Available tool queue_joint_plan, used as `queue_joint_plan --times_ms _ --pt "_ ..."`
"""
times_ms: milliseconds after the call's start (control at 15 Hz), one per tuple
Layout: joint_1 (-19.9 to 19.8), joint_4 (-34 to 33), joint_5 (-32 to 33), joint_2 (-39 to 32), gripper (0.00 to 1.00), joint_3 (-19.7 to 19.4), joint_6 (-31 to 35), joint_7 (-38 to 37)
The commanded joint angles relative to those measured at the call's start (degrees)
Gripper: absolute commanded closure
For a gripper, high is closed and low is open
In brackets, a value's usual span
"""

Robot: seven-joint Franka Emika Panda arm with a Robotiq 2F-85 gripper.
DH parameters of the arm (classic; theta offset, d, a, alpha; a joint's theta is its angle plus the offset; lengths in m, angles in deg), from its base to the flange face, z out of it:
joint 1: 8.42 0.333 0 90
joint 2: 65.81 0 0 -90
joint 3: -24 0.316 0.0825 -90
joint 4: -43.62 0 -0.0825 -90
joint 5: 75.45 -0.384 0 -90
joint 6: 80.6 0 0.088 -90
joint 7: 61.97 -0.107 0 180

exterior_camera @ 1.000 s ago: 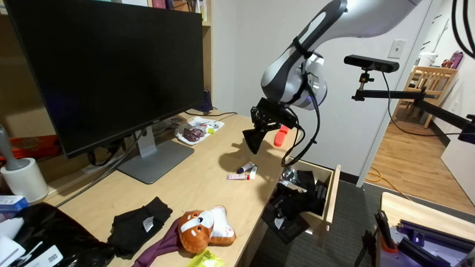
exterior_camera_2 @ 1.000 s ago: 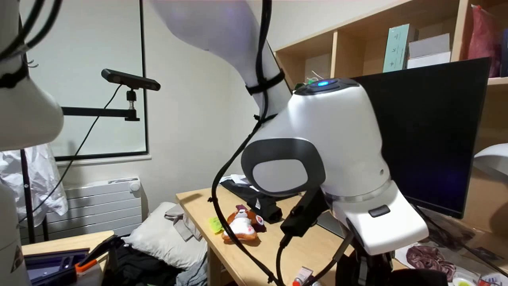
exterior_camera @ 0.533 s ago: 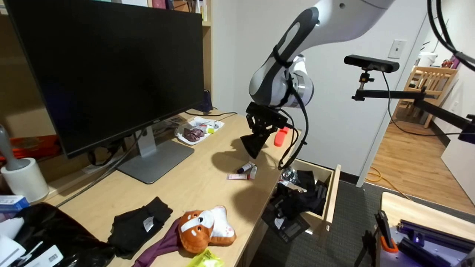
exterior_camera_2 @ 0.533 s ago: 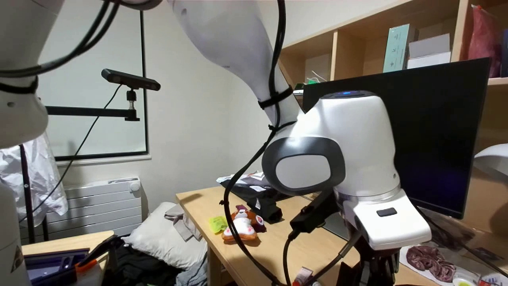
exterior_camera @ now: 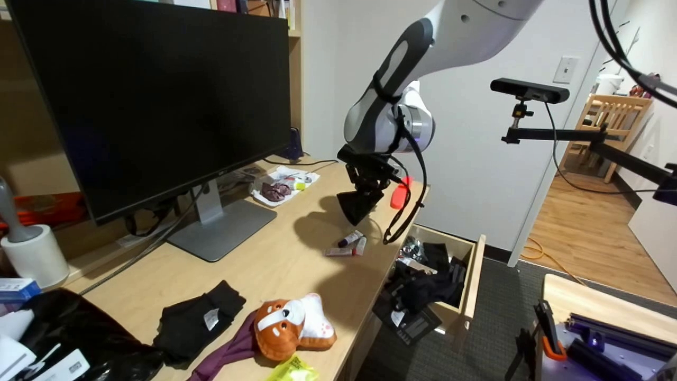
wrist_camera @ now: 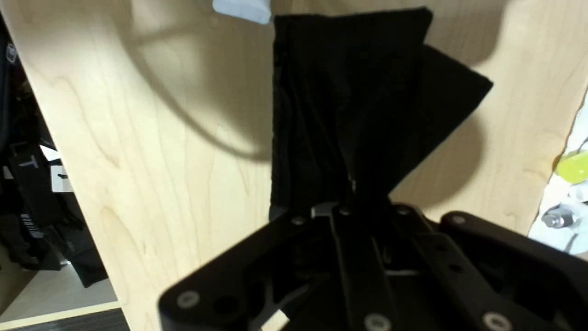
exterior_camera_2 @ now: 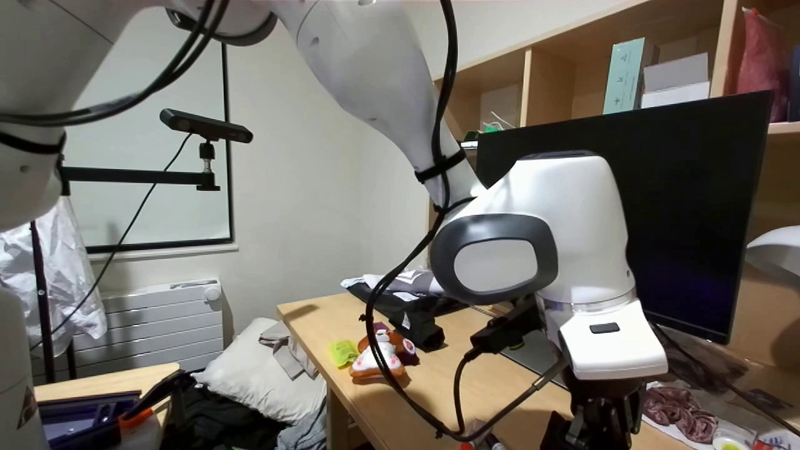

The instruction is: Remove the black object from the top drawer.

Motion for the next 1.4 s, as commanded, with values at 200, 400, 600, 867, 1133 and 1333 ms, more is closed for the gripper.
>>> queue_joint_plan --times_ms 200,400,600,867,1133,1333 --pt "4.21 -1.76 2.67 -0.86 0.91 -4.89 -6.57 -9.04" --pt "4.01 -2.77 4.28 -0.94 0.84 -4.89 -9.74 -10.29" --pt "3.5 -3.43 4.45 -0.94 0.53 -4.34 -9.89 -10.54" --pt "2.05 -4.12 3.26 -1.0 0.27 -2.47 -7.95 -7.99" --pt "-2.93 -3.37 1.61 0.8 0.02 3.07 -4.64 2.58" --pt "-11.43 -1.81 0.71 3.74 0.0 11.03 -4.66 14.73"
